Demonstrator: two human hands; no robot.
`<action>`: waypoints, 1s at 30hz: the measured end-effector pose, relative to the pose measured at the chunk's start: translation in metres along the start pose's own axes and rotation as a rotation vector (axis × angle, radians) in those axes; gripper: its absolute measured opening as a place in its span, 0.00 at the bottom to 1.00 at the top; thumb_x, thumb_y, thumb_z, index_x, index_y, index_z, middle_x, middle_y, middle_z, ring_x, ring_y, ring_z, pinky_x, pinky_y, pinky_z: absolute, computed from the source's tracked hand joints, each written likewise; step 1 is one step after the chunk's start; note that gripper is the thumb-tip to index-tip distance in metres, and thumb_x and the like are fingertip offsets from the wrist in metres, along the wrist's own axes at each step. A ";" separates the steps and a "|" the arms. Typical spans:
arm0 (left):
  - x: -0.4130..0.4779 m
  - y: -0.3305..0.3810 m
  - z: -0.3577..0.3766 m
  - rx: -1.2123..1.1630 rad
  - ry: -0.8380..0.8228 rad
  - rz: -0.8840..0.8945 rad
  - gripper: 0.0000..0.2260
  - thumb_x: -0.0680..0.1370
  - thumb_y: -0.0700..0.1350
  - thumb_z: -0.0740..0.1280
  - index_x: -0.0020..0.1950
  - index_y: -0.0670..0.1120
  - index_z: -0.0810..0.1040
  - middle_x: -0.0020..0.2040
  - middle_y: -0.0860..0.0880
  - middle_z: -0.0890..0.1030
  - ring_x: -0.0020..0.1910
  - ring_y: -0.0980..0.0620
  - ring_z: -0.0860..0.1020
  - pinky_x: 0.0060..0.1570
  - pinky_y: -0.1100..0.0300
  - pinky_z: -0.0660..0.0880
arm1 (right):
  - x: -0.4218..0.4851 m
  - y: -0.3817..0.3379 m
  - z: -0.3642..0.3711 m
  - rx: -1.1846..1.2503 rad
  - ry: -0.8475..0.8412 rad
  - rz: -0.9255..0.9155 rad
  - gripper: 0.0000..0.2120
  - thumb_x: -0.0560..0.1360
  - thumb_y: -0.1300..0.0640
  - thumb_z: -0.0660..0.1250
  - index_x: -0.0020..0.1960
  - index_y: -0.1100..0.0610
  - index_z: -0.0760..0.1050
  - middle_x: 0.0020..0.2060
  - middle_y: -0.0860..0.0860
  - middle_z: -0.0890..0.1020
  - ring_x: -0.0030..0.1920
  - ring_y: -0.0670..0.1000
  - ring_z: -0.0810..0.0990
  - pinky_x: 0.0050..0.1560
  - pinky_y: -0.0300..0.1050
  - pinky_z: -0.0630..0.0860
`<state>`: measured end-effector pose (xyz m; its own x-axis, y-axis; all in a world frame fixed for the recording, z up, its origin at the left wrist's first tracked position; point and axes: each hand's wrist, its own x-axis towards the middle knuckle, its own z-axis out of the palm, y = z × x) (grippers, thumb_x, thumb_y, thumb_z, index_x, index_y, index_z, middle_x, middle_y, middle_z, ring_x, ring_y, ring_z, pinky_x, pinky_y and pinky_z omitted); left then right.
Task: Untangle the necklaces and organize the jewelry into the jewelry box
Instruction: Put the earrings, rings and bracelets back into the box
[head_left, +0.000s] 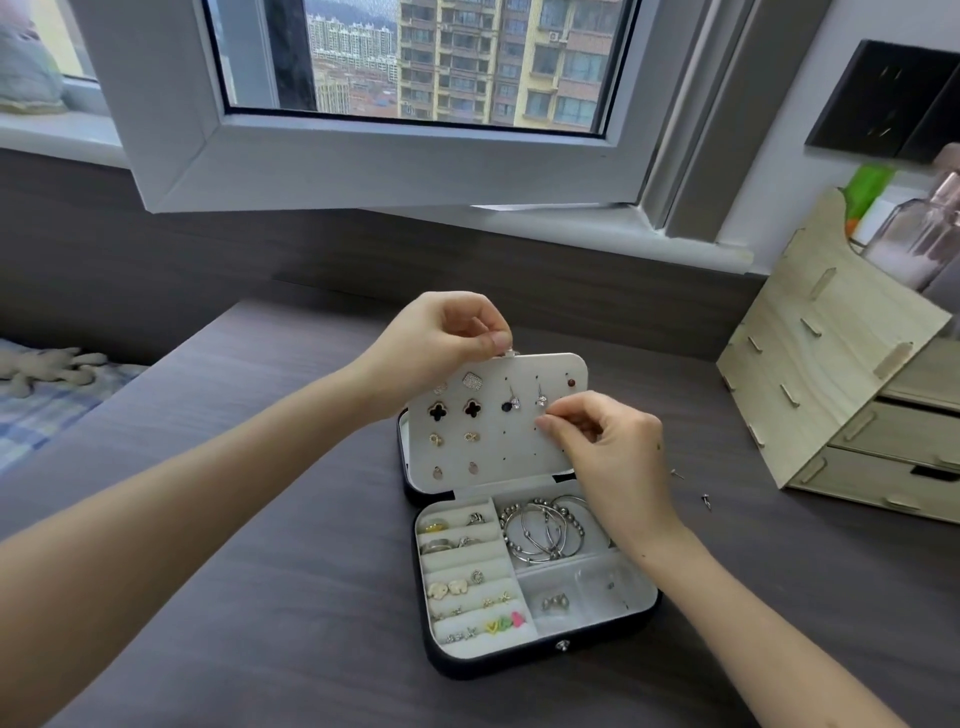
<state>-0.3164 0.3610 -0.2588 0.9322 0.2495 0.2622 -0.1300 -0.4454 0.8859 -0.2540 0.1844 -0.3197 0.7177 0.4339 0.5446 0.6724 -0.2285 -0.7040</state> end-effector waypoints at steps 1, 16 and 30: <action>-0.001 0.001 0.000 -0.005 0.000 0.000 0.03 0.76 0.39 0.68 0.43 0.40 0.79 0.45 0.41 0.83 0.41 0.52 0.79 0.46 0.56 0.76 | 0.000 0.000 0.001 -0.005 0.007 -0.016 0.02 0.70 0.63 0.73 0.41 0.58 0.82 0.34 0.46 0.82 0.38 0.42 0.80 0.40 0.32 0.75; -0.008 0.011 0.004 -0.041 -0.038 0.015 0.04 0.75 0.39 0.68 0.41 0.42 0.80 0.44 0.43 0.84 0.41 0.51 0.80 0.46 0.53 0.78 | 0.003 0.006 0.001 -0.197 0.100 -0.190 0.08 0.67 0.61 0.76 0.40 0.58 0.77 0.32 0.48 0.78 0.34 0.44 0.74 0.37 0.37 0.70; -0.010 0.014 0.005 0.003 -0.084 0.001 0.04 0.75 0.41 0.70 0.40 0.44 0.80 0.38 0.52 0.81 0.38 0.56 0.79 0.44 0.56 0.76 | 0.012 0.006 -0.010 -0.264 0.031 -0.350 0.10 0.65 0.62 0.77 0.38 0.59 0.75 0.32 0.47 0.77 0.33 0.48 0.74 0.35 0.46 0.72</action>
<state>-0.3257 0.3478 -0.2509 0.9571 0.1759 0.2302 -0.1302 -0.4486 0.8842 -0.2397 0.1800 -0.3129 0.4410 0.4994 0.7457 0.8962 -0.2890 -0.3365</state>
